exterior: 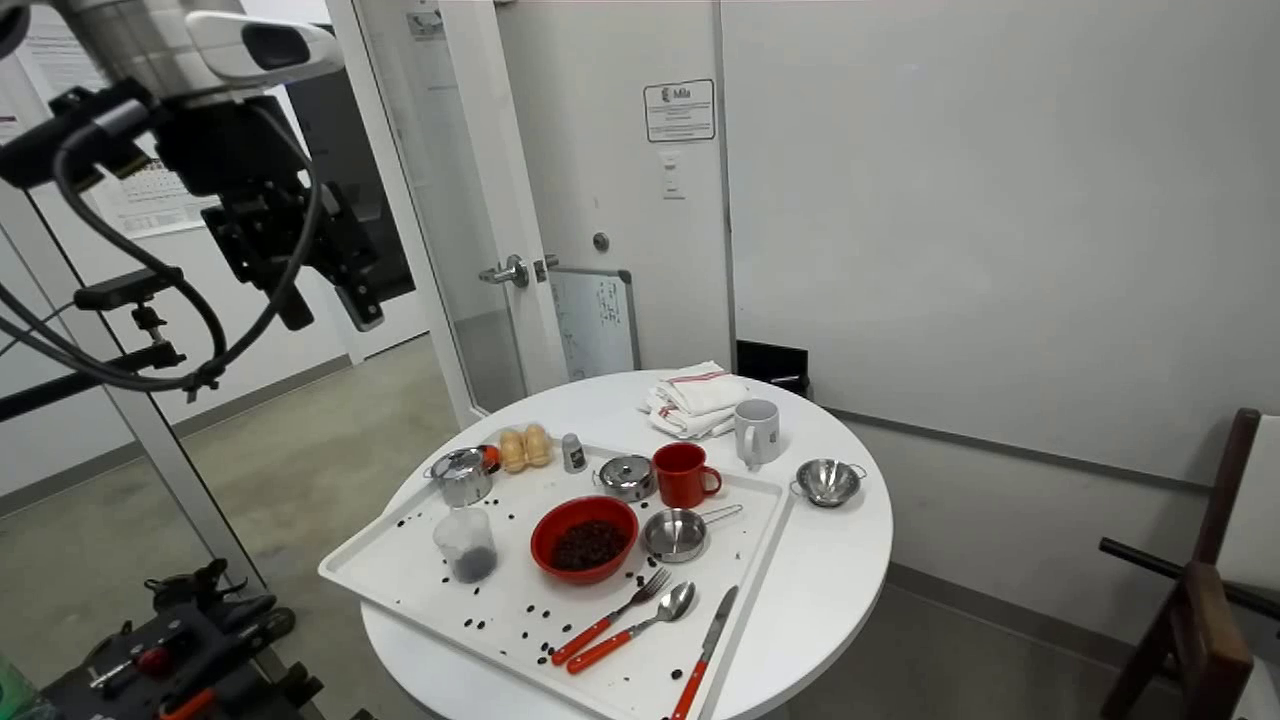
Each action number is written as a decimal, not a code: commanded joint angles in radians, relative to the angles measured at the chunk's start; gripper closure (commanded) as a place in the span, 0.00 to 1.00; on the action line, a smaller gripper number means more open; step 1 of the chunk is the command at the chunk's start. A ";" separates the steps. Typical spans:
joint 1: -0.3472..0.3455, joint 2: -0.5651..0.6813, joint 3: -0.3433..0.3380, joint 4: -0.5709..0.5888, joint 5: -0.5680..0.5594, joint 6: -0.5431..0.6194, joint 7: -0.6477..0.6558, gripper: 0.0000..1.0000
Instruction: Pour the contents of the clear jug into the red bowl
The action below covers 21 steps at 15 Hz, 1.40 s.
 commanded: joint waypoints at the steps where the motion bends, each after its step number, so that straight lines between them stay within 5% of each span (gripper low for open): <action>1: -0.033 0.113 0.076 0.034 -0.023 0.014 0.165 0.00; 7: -0.056 0.336 0.224 0.103 -0.002 0.060 0.555 0.00; 16: -0.014 0.580 0.251 0.245 0.145 0.129 1.018 0.00; 21: 0.009 0.576 0.233 0.230 0.151 0.149 1.036 0.00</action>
